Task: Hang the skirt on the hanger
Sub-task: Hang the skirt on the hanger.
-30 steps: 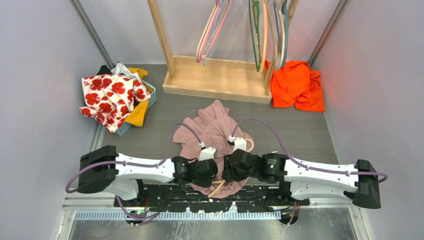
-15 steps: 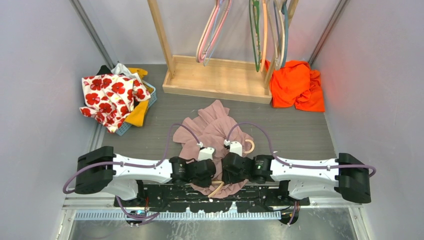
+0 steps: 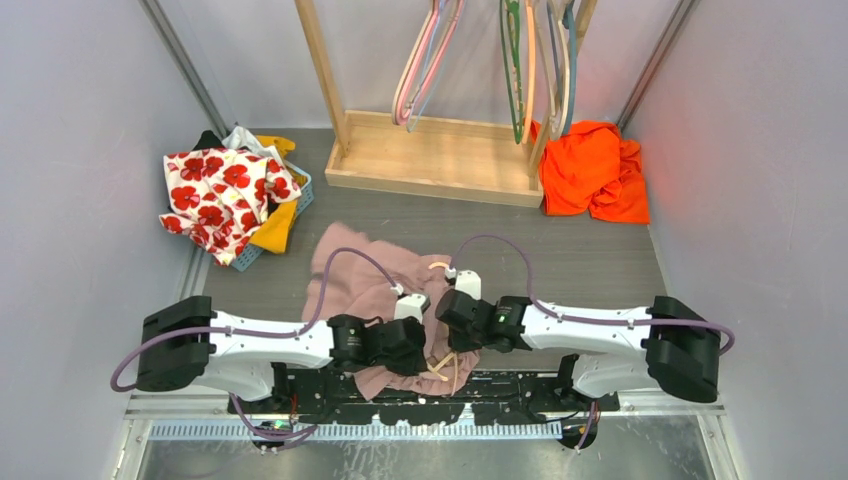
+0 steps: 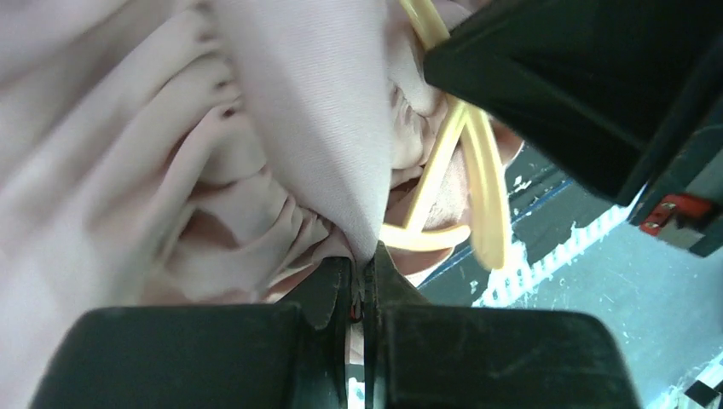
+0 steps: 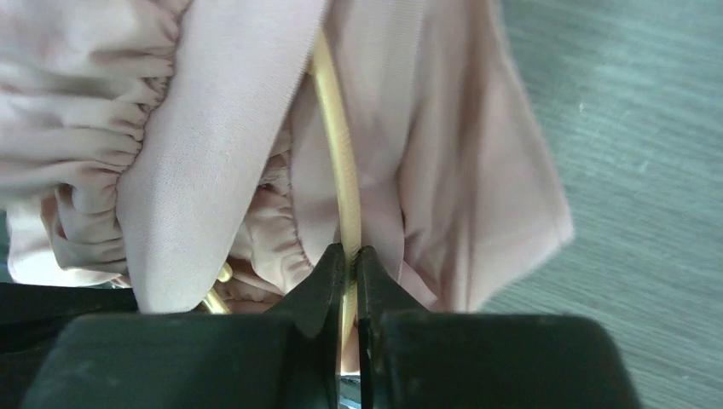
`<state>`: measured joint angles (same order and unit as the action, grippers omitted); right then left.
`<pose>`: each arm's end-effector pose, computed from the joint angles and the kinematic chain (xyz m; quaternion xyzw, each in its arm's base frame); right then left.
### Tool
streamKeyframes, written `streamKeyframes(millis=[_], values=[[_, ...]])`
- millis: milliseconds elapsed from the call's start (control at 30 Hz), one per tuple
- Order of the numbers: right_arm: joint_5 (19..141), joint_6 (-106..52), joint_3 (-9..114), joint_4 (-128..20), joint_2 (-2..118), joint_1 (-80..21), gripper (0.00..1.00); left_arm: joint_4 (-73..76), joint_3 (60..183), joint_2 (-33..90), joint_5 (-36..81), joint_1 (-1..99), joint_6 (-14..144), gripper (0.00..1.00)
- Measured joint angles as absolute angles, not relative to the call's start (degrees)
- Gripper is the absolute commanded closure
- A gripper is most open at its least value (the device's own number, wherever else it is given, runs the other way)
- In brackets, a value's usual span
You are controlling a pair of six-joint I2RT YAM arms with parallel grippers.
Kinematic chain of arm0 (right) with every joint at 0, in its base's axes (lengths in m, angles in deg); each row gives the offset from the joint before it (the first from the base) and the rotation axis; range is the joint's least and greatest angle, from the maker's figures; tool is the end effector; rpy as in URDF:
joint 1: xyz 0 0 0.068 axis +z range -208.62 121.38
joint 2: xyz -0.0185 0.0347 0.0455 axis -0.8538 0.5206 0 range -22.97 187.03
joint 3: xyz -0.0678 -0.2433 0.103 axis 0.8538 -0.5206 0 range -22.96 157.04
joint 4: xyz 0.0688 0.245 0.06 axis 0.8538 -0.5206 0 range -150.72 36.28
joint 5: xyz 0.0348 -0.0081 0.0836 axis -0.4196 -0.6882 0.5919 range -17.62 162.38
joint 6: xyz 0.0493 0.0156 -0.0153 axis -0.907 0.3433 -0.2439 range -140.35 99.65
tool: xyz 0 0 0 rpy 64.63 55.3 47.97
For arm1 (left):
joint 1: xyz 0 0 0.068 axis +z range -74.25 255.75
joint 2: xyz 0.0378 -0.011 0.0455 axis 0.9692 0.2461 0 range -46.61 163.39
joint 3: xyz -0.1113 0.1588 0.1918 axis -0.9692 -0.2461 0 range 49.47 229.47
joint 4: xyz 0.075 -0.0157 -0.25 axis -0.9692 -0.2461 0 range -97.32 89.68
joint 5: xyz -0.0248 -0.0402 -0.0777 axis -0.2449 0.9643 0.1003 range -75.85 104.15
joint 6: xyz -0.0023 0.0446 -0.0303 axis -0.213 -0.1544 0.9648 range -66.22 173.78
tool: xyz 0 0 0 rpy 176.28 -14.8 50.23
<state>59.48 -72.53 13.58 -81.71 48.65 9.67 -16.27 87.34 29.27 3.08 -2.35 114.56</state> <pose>0.0892 0.2023 0.1754 -0.1096 0.9605 0.1466 0.2098 0.0582 -0.2429 0.1777 0.1131 0.9402 -0.2562 0.1940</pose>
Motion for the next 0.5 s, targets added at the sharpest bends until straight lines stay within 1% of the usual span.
streamKeyframes(millis=[33,67,333,500], values=[[59.4,-72.1,13.9,-81.8,48.4,9.1,0.98,-16.2,87.3,28.9,3.3,-2.5,114.6,1.0],[59.4,-71.2,14.2,-82.0,47.8,8.3,0.99,-16.2,87.3,28.6,3.5,-2.5,114.6,1.0],[60.4,-67.6,15.4,-83.9,44.8,1.7,0.99,-13.9,87.2,29.4,3.7,-2.5,114.3,1.0],[60.2,-67.5,15.4,-83.1,45.5,1.0,0.99,-11.1,87.2,31.8,4.5,-2.6,113.3,1.0]])
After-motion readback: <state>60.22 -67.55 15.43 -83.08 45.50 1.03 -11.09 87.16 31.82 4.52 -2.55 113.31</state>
